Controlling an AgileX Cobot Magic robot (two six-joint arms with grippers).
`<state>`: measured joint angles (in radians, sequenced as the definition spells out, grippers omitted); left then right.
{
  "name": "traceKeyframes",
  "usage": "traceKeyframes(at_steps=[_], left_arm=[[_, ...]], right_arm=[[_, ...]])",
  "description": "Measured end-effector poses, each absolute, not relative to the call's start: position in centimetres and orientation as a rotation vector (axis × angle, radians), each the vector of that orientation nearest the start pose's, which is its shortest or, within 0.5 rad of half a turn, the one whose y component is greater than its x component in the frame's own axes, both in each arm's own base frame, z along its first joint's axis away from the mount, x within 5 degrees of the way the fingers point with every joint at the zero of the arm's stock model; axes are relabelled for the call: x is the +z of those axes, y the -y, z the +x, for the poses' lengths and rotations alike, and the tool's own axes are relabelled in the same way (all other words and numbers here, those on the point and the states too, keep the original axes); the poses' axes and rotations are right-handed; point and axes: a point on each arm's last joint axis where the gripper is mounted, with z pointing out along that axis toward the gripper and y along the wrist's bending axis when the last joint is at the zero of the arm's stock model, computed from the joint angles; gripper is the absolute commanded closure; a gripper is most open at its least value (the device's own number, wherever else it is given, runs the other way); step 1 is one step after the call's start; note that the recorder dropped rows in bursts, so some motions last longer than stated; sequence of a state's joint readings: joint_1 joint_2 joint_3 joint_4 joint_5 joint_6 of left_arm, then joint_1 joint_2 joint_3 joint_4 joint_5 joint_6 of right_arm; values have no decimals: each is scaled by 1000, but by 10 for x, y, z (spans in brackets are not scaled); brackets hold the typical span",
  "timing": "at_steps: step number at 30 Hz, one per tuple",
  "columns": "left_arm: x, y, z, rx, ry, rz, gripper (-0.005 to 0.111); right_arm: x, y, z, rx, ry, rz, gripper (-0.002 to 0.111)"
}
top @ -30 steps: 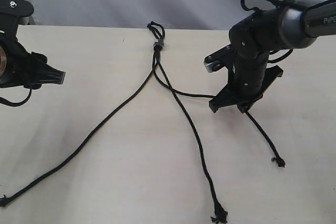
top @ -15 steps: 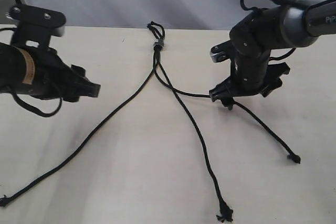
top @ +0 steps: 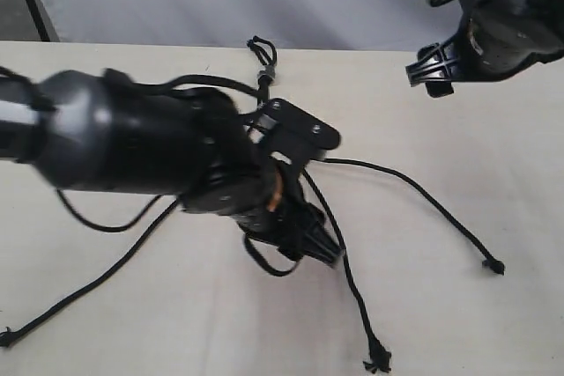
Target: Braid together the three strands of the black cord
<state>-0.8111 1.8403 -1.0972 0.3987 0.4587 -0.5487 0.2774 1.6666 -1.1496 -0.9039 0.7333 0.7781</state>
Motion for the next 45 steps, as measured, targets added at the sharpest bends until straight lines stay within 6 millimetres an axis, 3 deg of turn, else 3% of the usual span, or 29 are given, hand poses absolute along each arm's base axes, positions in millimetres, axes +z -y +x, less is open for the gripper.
traceKeyframes(at_steps=[4, 8, 12, 16, 17, 20, 26, 34, 37, 41, 45], left_arm=[[159, 291, 278, -29, -2640, 734, 48], [147, 328, 299, -86, -2731, 703, 48], [140, 345, 310, -141, -2734, 709, 48], [132, 343, 309, -89, -2784, 734, 52], [132, 342, 308, -74, -2791, 752, 60], [131, 342, 304, -78, -2821, 829, 107], [128, 337, 295, -74, -2835, 977, 105], [136, 320, 288, 110, -2895, 1065, 105], [153, 314, 287, 172, -2875, 1082, 105], [194, 296, 290, 363, -2779, 1067, 105], [217, 289, 291, 403, -2712, 1027, 105]], right_arm=[[238, -33, 337, -618, -2357, -12, 24], [226, -4, 339, -534, -2347, 92, 24], [226, 14, 343, -456, -2331, 164, 24], [227, 10, 346, -385, -2312, 140, 24], [227, 9, 346, -371, -2309, 136, 24], [225, 9, 345, -367, -2313, 135, 24], [226, 8, 345, -355, -2309, 132, 24], [226, 7, 346, -348, -2306, 125, 24], [226, 7, 346, -341, -2305, 122, 24], [225, 3, 347, -284, -2309, 116, 24], [221, -18, 344, -214, -2369, -48, 24]])
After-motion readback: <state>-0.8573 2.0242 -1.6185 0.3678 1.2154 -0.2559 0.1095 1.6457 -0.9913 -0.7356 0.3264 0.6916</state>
